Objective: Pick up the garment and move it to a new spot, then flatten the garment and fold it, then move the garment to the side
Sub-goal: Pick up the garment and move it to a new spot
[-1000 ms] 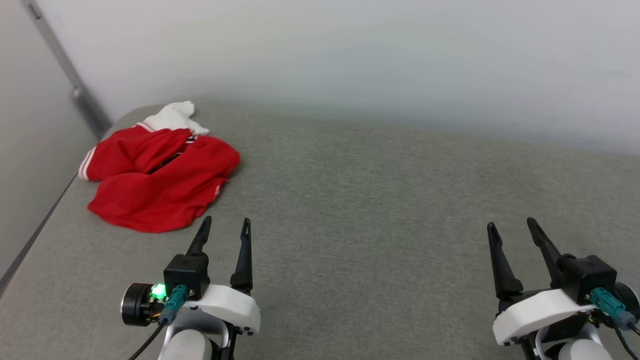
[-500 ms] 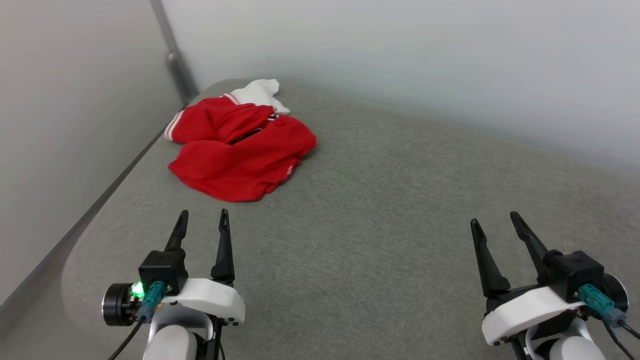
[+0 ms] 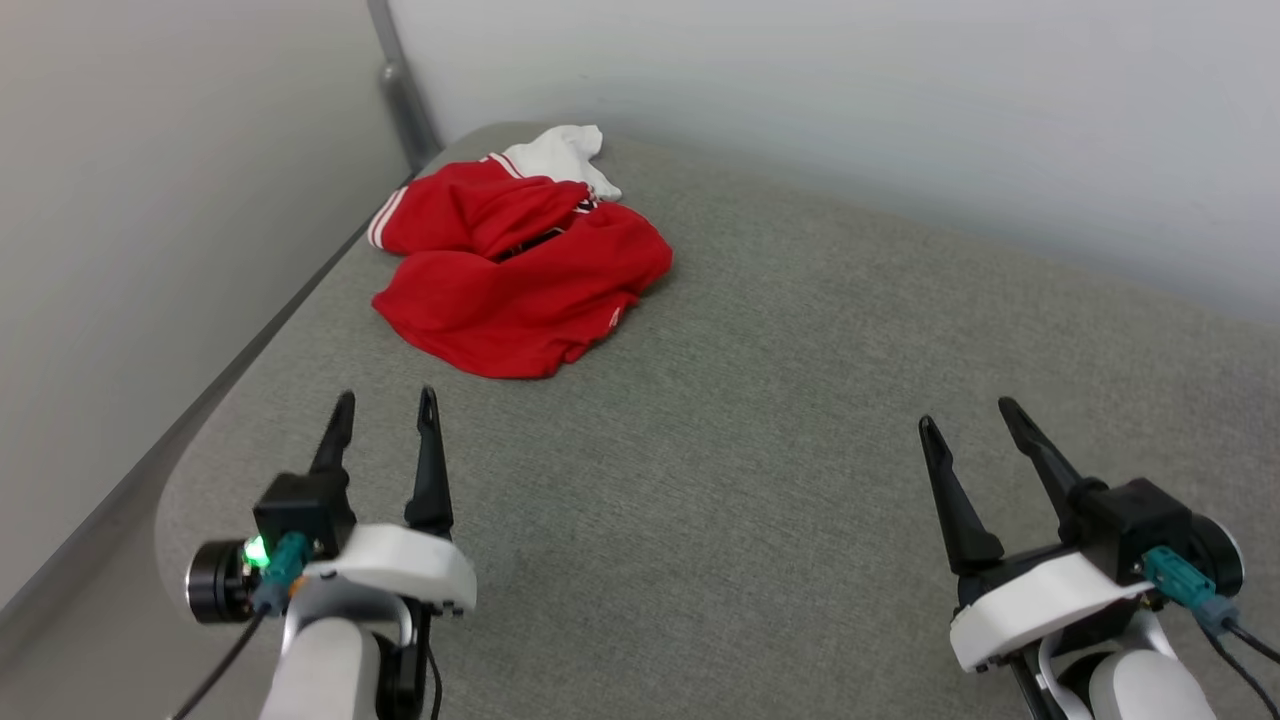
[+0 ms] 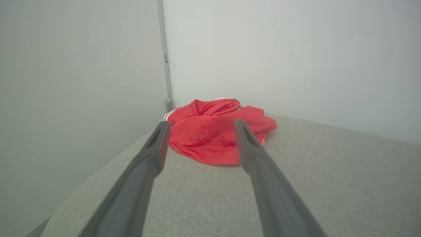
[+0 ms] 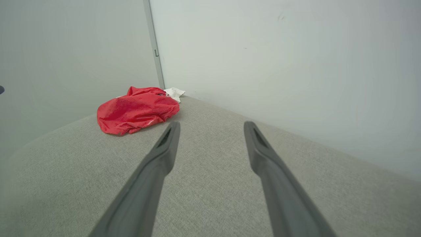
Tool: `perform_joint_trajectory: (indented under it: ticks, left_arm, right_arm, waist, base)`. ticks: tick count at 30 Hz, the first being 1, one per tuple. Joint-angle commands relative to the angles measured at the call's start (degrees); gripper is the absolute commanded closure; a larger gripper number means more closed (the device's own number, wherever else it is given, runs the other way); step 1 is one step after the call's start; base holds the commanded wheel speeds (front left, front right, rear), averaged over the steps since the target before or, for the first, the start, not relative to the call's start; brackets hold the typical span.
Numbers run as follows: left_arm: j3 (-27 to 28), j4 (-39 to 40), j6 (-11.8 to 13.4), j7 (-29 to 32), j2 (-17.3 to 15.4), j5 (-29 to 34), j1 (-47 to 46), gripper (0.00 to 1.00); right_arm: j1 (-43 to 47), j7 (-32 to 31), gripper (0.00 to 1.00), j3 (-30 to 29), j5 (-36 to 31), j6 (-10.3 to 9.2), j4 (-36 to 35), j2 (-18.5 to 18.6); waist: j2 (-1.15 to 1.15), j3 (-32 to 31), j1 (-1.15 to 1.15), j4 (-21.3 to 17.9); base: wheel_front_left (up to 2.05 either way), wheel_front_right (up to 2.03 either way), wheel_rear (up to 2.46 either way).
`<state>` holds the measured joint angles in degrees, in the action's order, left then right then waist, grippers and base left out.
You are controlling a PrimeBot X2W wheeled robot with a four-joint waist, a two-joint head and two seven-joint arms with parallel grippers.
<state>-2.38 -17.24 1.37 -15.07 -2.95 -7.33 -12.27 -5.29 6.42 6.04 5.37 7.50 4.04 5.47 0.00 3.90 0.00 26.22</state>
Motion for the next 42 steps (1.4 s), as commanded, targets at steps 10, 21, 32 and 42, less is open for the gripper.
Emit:
perform_joint_trajectory:
  ticks: [10,21,32,42]
  left_arm:
    - [3.11,-6.47,-1.64,0.31,-3.79,-1.05,-18.10,0.00]
    - [5.72,-16.81,-6.02,19.69,-16.40,-3.73,-40.00,0.00]
    - [7.58,-24.83,-8.52,46.85,-27.17,-10.85,-43.42,0.00]
    - [11.58,-29.38,-5.84,60.87,-27.19,-17.81,-34.60,0.54]
  right_arm:
    - [-5.55,-1.59,0.00,2.62,0.55,-0.02,-2.75,1.39]
    - [-11.93,-0.66,0.00,4.46,1.11,-0.02,-4.20,2.86]
    - [-15.21,1.10,0.00,5.12,2.31,-0.02,-3.51,2.42]
    - [-17.30,1.70,0.00,6.19,3.17,-0.02,-2.57,3.10]
  waist:
    - [0.00,9.67,0.00,-8.18]
    - [0.00,21.61,0.00,-17.93]
    - [0.00,28.45,0.00,-23.66]
    - [0.00,31.49,0.00,-24.86]
  base:
    - [0.00,0.00,0.00]
    - [0.00,0.00,0.00]
    - [0.00,0.00,0.00]
    - [0.00,0.00,0.00]
